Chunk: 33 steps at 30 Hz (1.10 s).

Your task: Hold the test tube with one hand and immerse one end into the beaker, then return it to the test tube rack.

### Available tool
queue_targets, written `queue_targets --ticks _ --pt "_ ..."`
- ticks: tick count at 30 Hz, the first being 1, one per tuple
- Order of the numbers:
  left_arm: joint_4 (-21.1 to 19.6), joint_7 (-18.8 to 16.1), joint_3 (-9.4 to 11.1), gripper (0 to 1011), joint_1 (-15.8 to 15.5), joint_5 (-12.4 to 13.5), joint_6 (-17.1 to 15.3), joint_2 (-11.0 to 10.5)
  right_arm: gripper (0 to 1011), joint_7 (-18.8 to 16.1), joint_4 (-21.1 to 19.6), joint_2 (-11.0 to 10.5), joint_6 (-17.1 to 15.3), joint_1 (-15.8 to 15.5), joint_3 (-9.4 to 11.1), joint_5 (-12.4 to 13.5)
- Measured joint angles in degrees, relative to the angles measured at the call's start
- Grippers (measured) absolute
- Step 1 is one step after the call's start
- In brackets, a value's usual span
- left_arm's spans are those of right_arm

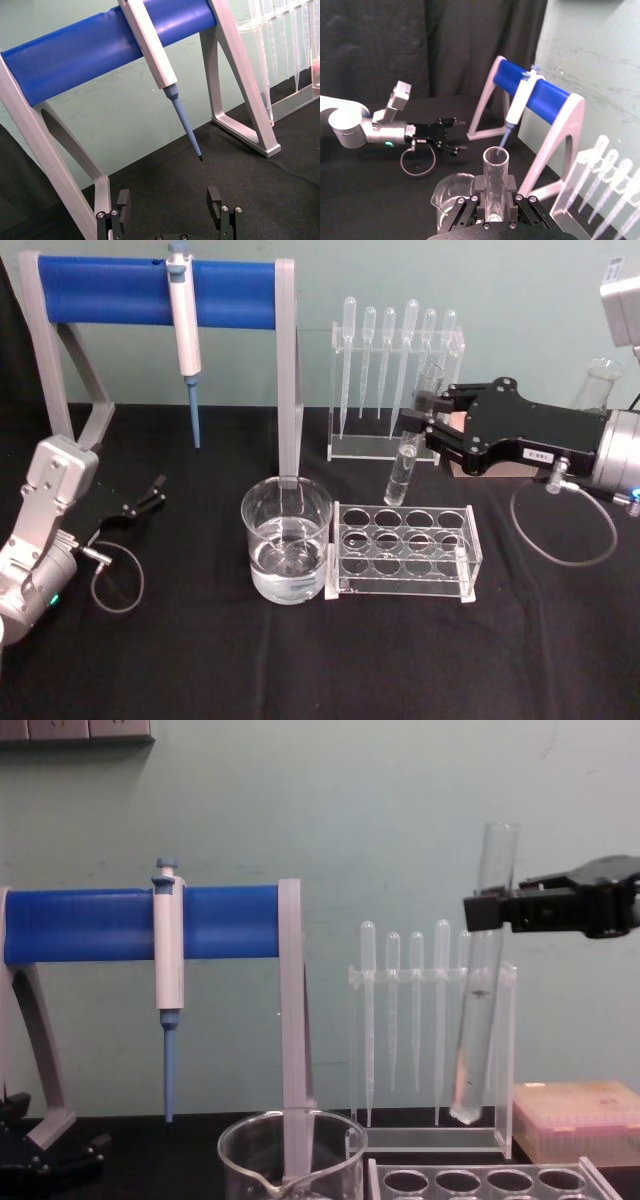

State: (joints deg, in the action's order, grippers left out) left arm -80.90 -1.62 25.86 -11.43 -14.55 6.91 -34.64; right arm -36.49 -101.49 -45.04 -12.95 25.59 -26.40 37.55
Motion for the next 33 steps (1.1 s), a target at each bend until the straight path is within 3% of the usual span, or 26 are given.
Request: queue_targets --ticks 11,20,33 --pt "0.0 0.0 0.0 1000 0.0 0.0 0.0 0.0 241 -1.6 0.2 2.0 -0.7 4.2 -2.2 1.7" --pt "0.0 0.0 0.0 1000 0.0 0.0 0.0 0.0 241 -1.4 -0.5 4.5 -2.4 8.0 -5.2 2.6" --pt "0.0 0.0 0.0 1000 0.0 0.0 0.0 0.0 241 -0.5 0.3 5.7 -2.3 9.3 -8.5 2.8"
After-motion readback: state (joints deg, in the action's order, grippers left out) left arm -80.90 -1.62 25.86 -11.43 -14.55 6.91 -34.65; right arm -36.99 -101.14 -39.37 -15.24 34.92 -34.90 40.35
